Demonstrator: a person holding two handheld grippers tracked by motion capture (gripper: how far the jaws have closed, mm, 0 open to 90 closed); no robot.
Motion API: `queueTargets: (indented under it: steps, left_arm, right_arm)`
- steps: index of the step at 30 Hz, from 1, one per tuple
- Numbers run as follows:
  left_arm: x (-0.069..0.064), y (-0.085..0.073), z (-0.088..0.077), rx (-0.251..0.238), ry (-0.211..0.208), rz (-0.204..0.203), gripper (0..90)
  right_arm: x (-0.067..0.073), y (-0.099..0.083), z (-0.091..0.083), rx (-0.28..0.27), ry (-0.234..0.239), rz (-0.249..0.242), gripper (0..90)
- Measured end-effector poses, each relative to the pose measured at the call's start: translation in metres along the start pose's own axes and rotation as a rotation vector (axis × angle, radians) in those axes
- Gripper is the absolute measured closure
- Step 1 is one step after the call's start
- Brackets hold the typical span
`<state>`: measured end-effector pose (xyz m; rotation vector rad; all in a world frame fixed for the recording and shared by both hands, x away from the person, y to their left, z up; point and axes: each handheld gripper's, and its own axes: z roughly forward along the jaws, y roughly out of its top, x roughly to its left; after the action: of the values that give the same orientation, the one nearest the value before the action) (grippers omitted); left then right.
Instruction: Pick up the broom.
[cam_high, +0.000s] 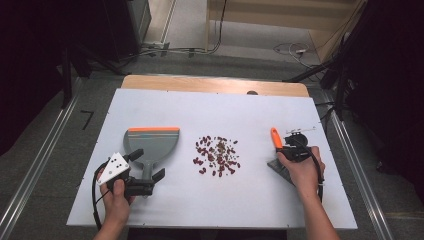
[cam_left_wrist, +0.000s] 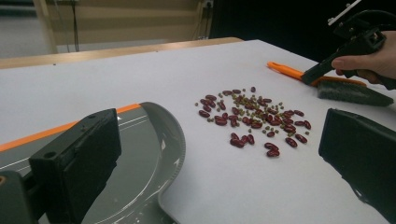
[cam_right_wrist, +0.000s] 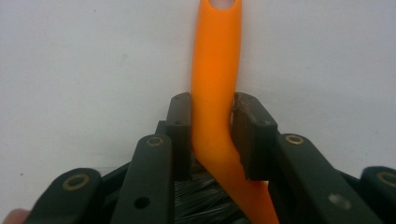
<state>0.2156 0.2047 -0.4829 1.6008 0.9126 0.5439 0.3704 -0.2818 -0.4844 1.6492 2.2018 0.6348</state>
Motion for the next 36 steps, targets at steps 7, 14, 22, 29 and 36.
queueTargets:
  steps: [7,14,22,29,36]
  left_arm:
    - [-0.001,0.001,-0.002,-0.005,-0.003,0.005,0.0]
    - [0.0,0.002,-0.005,-0.009,0.0,0.004,0.0]
    - [0.0,0.002,-0.004,-0.01,0.0,0.005,0.0]
    - [0.002,0.002,-0.005,-0.012,0.004,-0.001,0.0]
    - [0.001,0.002,-0.004,-0.004,0.001,0.007,0.0]
  right_arm:
    - [-0.005,-0.012,-0.002,-0.137,0.025,0.027,69.6]
    - [-0.012,-0.02,-0.02,-0.261,0.076,0.05,71.7]
    - [-0.008,-0.021,-0.011,-0.192,0.146,0.087,81.6]
    - [-0.013,-0.017,-0.02,-0.191,0.178,-0.031,63.8]
    - [-0.013,-0.019,-0.008,-0.08,0.199,-0.156,61.7]
